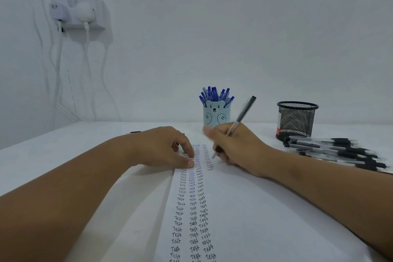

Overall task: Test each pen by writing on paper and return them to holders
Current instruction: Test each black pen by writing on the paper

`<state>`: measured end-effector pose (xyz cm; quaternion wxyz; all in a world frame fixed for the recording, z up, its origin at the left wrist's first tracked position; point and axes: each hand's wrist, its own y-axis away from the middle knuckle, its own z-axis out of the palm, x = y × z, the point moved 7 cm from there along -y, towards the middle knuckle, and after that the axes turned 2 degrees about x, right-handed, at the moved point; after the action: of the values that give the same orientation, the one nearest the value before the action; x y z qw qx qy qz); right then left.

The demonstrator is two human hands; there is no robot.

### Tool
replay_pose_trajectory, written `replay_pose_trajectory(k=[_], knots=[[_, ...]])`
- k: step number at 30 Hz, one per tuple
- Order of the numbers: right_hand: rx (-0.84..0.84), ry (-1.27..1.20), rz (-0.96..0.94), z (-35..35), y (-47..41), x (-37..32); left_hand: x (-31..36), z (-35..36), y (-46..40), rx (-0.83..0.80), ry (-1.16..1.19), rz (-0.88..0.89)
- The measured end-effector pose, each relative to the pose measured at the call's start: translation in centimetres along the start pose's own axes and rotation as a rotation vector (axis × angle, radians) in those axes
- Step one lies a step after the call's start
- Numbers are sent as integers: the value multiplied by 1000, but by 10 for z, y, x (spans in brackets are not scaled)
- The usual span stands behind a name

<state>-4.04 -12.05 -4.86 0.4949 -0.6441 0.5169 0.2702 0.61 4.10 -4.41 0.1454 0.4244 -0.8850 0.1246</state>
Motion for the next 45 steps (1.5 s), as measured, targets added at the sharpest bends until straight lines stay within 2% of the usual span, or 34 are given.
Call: replay_pose_trajectory(k=[2, 6, 9, 16, 19, 24, 28, 32, 35, 40, 45], knots=[[52, -73, 11, -7, -2, 1, 1, 0, 1, 4, -3, -1], [166, -66, -97, -21, -6, -4, 1, -1, 0, 9, -1, 8], [184, -125, -105, -29, -7, -8, 1, -1, 1, 4, 9, 7], [286, 356, -292, -41, -6, -13, 0, 0, 1, 1, 23, 10], [243, 534, -380, -36, -5, -17, 0, 0, 2, 1, 32, 4], [57, 630, -403, -20, 2, -17, 0, 0, 1, 4, 28, 16], [13, 702, -423, -18, 2, -17, 1, 0, 1, 2, 53, 25], [-23, 747, -404, -18, 0, -16, 1, -1, 0, 33, 41, 25], [-54, 796, -380, -24, -6, -18, 4, -5, -1, 128, -6, 42], [-95, 1010, -136, -57, -18, -11, 14, -6, 0, 255, 38, 124], [-122, 1136, 31, -104, -14, -17, 27, 4, 4, 226, 54, 99]])
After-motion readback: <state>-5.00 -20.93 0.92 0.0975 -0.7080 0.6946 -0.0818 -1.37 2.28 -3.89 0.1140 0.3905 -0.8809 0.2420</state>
